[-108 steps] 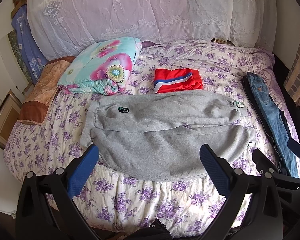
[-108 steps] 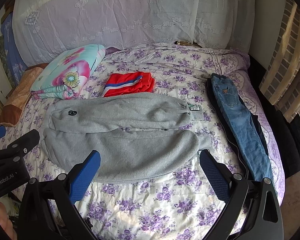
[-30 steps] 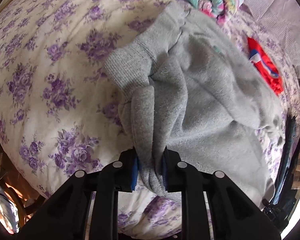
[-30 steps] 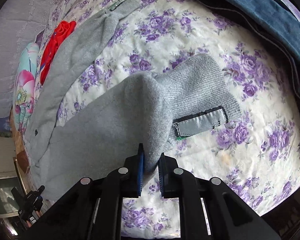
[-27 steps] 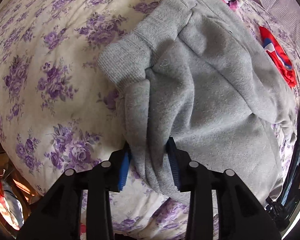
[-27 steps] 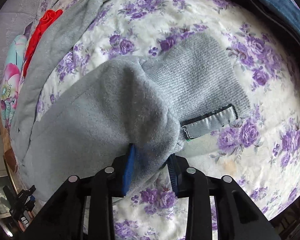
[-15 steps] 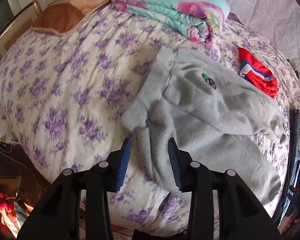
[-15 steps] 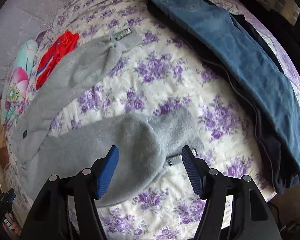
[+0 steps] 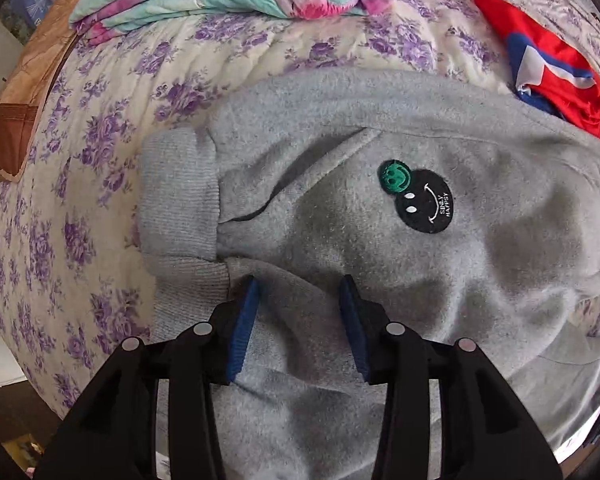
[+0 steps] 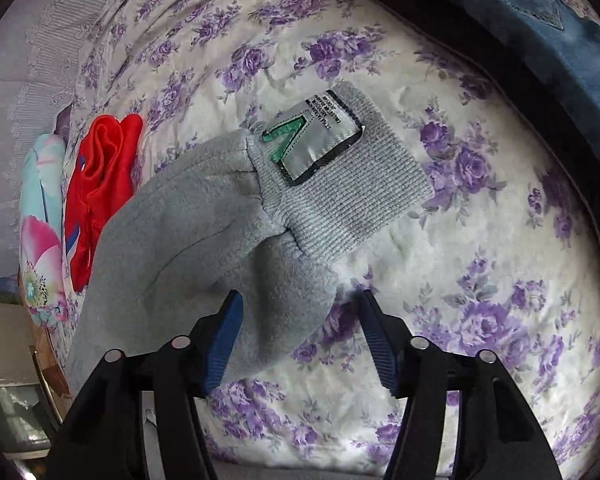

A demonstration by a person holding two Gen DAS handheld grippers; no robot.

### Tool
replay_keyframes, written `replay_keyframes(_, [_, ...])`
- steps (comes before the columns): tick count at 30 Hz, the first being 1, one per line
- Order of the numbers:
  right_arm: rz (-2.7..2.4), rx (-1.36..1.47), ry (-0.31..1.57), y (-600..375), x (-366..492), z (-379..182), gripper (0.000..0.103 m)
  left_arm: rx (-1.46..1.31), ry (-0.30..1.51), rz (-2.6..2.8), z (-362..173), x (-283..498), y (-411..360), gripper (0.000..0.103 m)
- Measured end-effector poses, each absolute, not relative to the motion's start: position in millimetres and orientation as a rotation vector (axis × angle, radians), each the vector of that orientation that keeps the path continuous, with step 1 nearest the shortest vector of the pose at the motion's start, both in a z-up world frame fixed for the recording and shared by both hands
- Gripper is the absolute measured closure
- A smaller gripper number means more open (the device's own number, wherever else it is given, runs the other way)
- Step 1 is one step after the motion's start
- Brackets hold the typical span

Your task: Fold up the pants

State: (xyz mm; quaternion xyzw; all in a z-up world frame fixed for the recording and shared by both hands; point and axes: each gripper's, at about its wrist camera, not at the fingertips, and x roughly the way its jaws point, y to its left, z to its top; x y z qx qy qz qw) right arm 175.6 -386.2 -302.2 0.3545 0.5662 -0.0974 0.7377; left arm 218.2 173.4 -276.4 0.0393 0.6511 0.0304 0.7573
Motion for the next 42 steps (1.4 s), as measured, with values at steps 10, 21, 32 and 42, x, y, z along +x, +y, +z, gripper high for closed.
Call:
replay_keyframes(10, [-0.357,0.749,1.283,-406.4,165.3,-303.5,0.096,0.049,1.428,0.023,-277.5,216.5,176.6,0.061])
replay_keyframes(21, [-0.313,0.519,1.218,-376.4,127.2,-222.9,0.047,0.133,1.326,-0.08,-197.0,245.0,198.5,0.022])
replay_keyframes(32, [-0.226,0.554,1.251,-339.2,72.0,-202.0,0.045,0.326,1.435,-0.368,-229.0,318.4,177.8,0.02])
replay_keyframes(42, [0.182,0.152,1.265,-233.8,159.3,-156.9,0.045,0.266,1.49,-0.49,-265.5,315.6,182.5,0.093])
